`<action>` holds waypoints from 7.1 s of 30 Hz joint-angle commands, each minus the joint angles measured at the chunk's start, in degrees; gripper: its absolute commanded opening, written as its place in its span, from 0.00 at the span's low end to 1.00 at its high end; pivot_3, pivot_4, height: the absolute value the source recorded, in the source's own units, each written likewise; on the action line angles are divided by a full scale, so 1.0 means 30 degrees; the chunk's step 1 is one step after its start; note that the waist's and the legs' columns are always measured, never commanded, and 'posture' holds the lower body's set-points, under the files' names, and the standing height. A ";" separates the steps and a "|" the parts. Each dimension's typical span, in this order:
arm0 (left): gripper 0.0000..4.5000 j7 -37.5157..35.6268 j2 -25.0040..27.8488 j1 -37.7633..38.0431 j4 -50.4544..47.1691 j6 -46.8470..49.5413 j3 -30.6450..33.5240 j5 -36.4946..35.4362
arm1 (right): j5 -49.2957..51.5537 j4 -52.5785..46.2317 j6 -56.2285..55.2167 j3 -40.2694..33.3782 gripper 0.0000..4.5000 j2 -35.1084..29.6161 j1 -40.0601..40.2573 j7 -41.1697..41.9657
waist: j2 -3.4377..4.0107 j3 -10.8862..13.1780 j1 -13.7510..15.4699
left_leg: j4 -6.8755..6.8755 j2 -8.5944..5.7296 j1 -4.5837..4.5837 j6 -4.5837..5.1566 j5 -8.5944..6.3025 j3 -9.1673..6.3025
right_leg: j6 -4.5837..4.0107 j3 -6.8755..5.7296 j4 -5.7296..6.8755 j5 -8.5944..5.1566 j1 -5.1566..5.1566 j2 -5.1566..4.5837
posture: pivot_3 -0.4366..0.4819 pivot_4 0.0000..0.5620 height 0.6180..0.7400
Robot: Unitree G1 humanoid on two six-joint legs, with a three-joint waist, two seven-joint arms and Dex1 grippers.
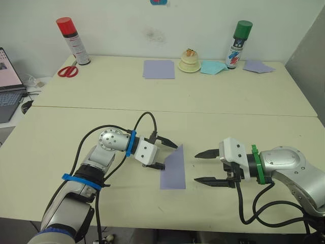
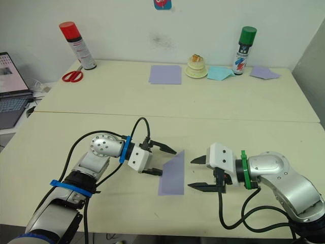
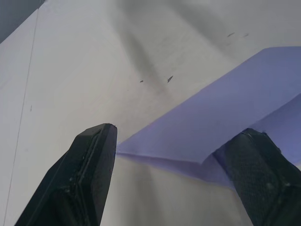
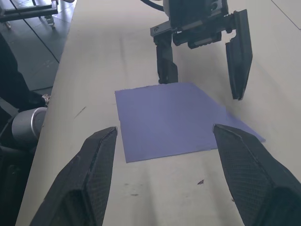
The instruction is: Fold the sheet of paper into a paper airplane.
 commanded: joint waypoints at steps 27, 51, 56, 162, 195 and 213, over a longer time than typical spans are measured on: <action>0.17 0.2559 -0.1474 -0.1857 -0.6845 1.5561 -0.2455 0.5405 | -0.1925 -0.0336 -0.3213 -0.1497 0.75 -0.0720 0.2400 -0.1659 | -0.0013 0.0008 0.0024 | 0.0207 -0.0020 -0.0035 0.0016 -0.0001 0.0033 | 0.0096 0.0020 0.0022 0.0068 0.0057 0.0056 | 0.48 0.27 1.00; 0.44 0.0547 0.4995 0.5162 -1.2612 1.7891 0.5272 -0.4241 | -1.0747 0.3476 -0.6716 0.4296 0.75 0.7064 0.2651 -0.9530 | -0.0002 0.0007 -0.0020 | 0.0197 0.0008 -0.0015 0.0004 0.0004 0.0005 | 0.0086 0.0072 0.0050 0.0071 0.0019 0.0044 | 0.48 0.27 1.00; 0.45 0.1773 0.5306 0.6663 -1.2848 1.8029 0.6222 -0.4782 | -1.0567 0.4363 -0.7870 0.3852 0.39 0.6763 0.2794 -0.8973 | -0.0002 0.0007 0.0007 | 0.0205 0.0004 -0.0015 0.0010 0.0001 0.0003 | 0.0055 0.0061 0.0051 0.0090 0.0023 0.0042 | 0.48 0.27 1.00; 0.01 0.4983 0.0755 0.4206 -0.9148 1.7474 0.0020 -0.2701 | -0.7909 0.9866 -0.8816 0.5419 0.00 0.2343 -0.3247 0.4303 | 0.0075 0.0061 -0.0053 | 0.0237 0.0018 -0.0012 0.0009 0.0002 0.0049 | 0.0006 0.0054 0.0066 0.0122 0.0025 0.0058 | 0.48 0.27 1.00; 0.00 0.4521 0.0002 0.4097 -0.6514 1.8112 -0.0877 -0.1362 | -0.7994 0.9017 -2.0055 0.2582 0.69 0.2160 -0.0149 0.2951 | 0.0081 0.0019 0.0003 | 0.0244 0.0002 0.0033 0.0012 0.0001 0.0050 | 0.0009 0.0045 0.0081 0.0121 0.0076 0.0049 | 0.48 0.27 1.00; 0.00 0.4191 0.0360 0.4542 -0.7251 1.8462 -0.0956 -0.1393 | -1.1331 1.1531 -2.3682 0.3951 0.69 0.3037 0.0473 -0.0255 | 0.0083 0.0020 -0.0011 | 0.0194 0.0015 0.0273 0.0015 -0.0001 0.0046 | 0.0014 0.0084 0.0027 0.0115 0.0299 0.0062 | 0.48 0.27 1.00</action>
